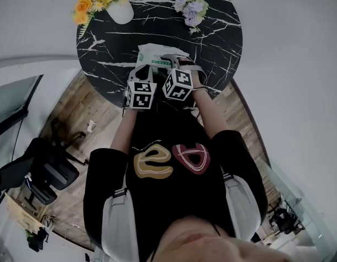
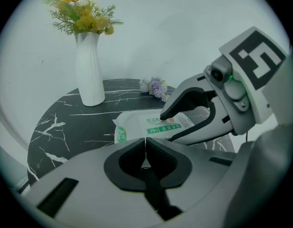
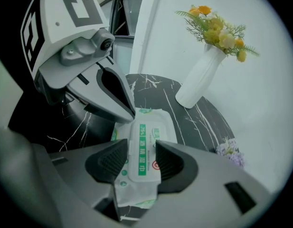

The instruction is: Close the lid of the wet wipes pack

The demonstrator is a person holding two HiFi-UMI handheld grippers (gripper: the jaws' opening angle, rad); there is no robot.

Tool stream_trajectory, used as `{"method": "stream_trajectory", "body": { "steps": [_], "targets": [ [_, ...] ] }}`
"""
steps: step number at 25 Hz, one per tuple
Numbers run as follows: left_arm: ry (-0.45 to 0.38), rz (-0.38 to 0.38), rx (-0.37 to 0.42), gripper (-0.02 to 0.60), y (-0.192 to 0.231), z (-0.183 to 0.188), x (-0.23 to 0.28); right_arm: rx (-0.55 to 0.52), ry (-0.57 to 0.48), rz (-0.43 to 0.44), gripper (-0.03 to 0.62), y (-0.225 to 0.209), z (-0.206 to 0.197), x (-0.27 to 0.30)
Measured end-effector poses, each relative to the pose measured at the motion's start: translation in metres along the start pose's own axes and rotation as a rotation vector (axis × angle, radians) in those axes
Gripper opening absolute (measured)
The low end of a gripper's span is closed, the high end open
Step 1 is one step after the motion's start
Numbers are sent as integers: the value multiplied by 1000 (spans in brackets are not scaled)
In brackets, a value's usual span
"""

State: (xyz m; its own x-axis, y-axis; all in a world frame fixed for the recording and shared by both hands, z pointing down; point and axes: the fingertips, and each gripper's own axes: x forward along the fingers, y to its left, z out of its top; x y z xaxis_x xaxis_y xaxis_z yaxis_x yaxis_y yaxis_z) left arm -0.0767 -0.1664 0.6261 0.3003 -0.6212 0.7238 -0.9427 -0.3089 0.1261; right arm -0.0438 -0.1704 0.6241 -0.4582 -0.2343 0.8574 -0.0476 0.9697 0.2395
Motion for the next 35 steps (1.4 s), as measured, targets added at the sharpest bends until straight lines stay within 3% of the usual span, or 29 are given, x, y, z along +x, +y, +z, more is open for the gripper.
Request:
{"method": "stream_trajectory", "body": {
  "steps": [7,14,26,35],
  "targets": [
    [50,7,105,20,-1,-3,6,36,-17,25,185,-2,0,1],
    [63,23,150,20,0,-5,8,72,-25,55,173,-4,0,3],
    [77,8,172,20,-2,-5,9,159,-44,166,170,-7,0,0],
    [80,-3,157,20,-1,-6,9,183,-55,187,158,-9,3,-6]
  ]
}}
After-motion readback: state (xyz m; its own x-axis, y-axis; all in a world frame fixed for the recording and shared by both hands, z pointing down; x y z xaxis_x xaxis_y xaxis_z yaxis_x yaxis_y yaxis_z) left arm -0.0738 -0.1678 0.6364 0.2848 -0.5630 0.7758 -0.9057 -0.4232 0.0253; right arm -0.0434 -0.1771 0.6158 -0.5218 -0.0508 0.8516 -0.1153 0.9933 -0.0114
